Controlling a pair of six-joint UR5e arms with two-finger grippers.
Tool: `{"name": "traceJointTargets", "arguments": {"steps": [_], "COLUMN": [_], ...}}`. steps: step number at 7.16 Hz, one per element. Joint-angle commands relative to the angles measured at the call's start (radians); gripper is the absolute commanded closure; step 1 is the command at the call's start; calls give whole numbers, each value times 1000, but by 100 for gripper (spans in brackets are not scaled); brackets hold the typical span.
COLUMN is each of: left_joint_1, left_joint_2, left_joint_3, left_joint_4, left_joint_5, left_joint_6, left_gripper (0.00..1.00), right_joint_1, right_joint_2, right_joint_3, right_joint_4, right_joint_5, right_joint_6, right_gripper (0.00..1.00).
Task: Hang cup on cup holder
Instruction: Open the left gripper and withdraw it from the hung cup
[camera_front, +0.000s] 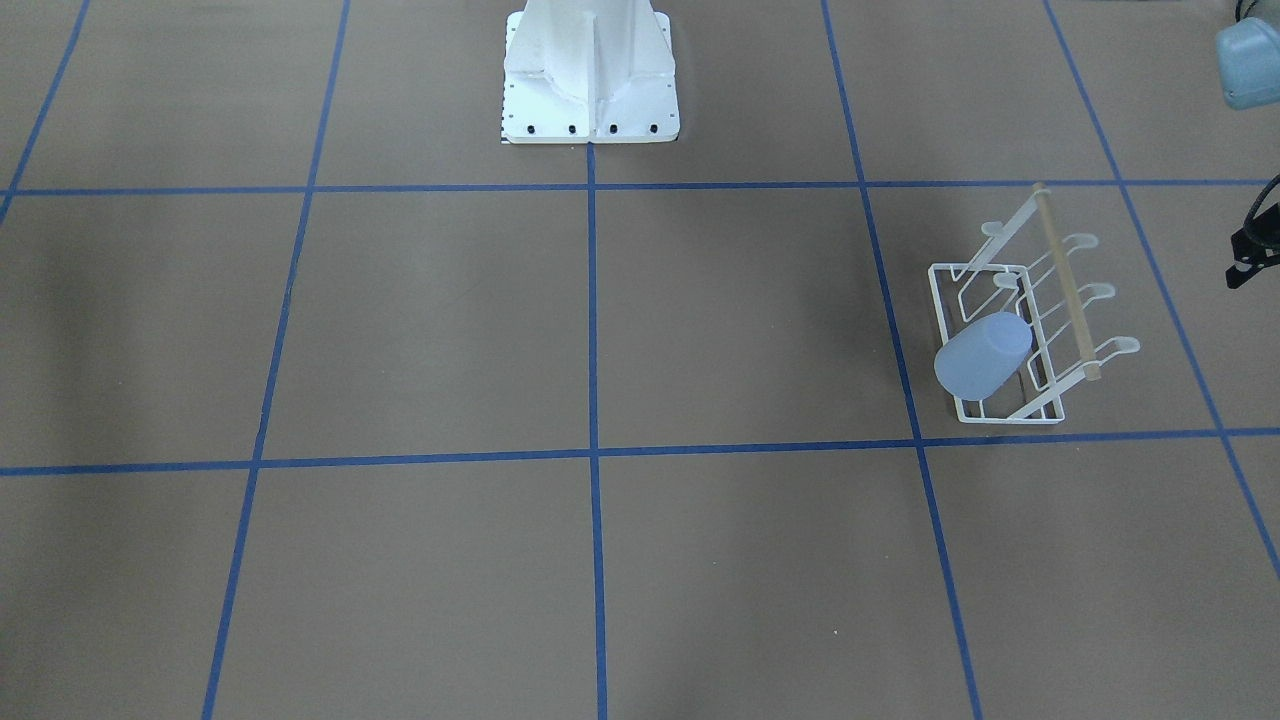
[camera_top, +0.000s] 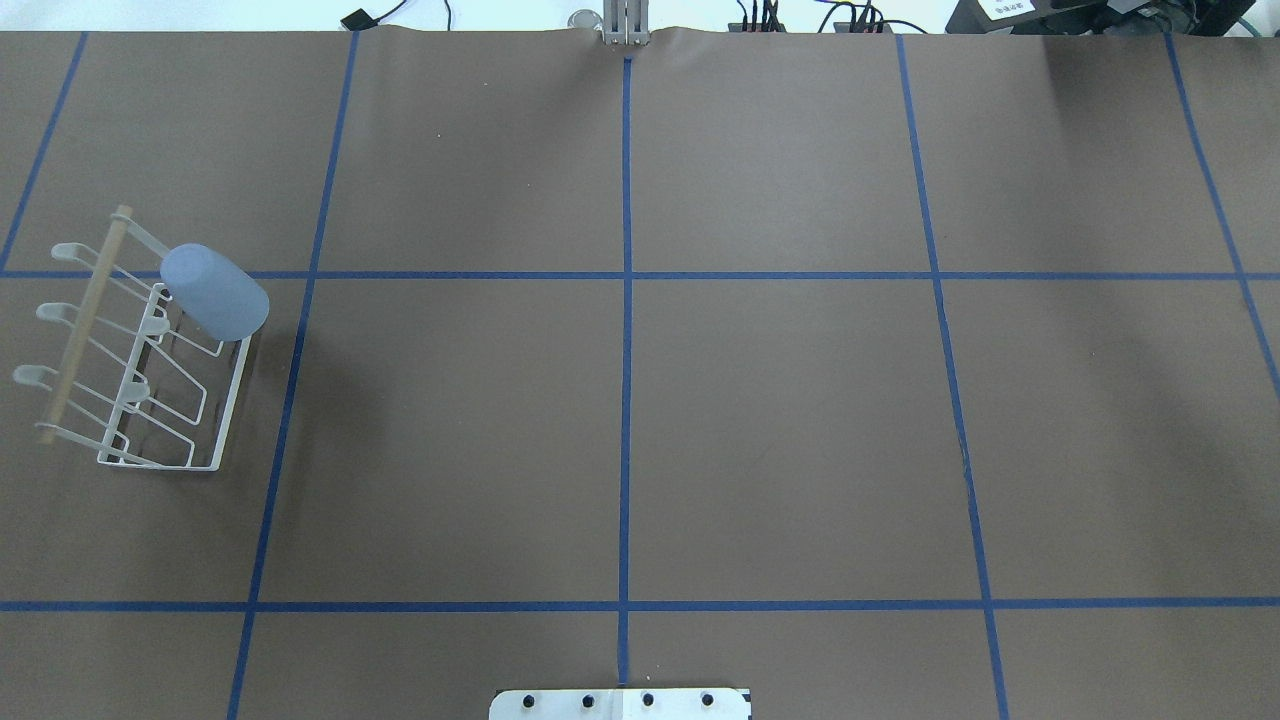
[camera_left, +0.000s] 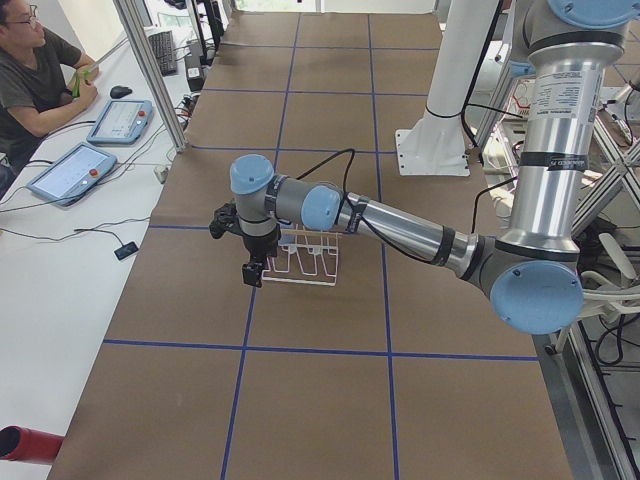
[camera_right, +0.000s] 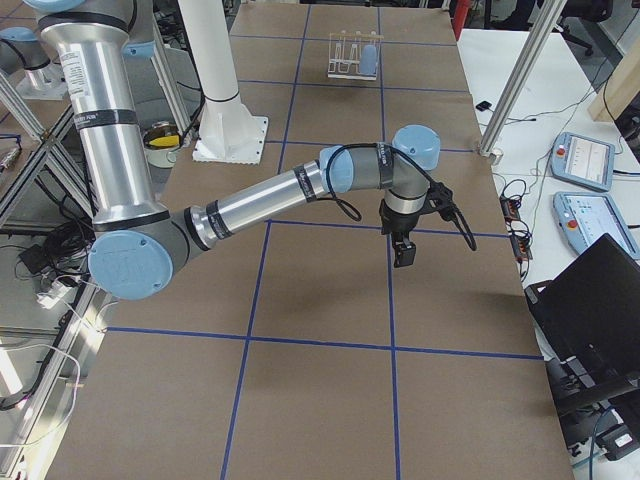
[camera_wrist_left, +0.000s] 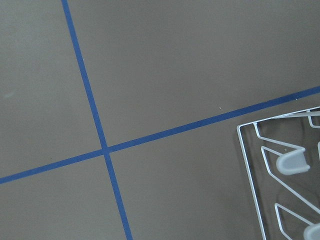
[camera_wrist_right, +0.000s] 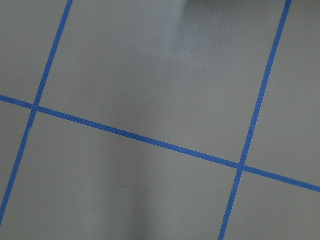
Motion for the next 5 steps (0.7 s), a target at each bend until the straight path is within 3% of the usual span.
{"name": "traceJointTargets", "arguments": {"steps": [1, 5], "left_joint_1": [-55, -80], "left_joint_2": [-7, 24], "left_joint_3": [-4, -5], "left_joint_4": [115, 109], "left_joint_5": [-124, -123], "left_joint_6": [39, 42], "left_gripper": [2, 2], "right_joint_1": [-15, -15], "right_joint_2": [-8, -52], "right_joint_3": [-16, -50], "right_joint_4": [-5, 9], "right_joint_5": [-5, -2], "right_joint_6": [13, -2], "right_gripper": [0, 0]}}
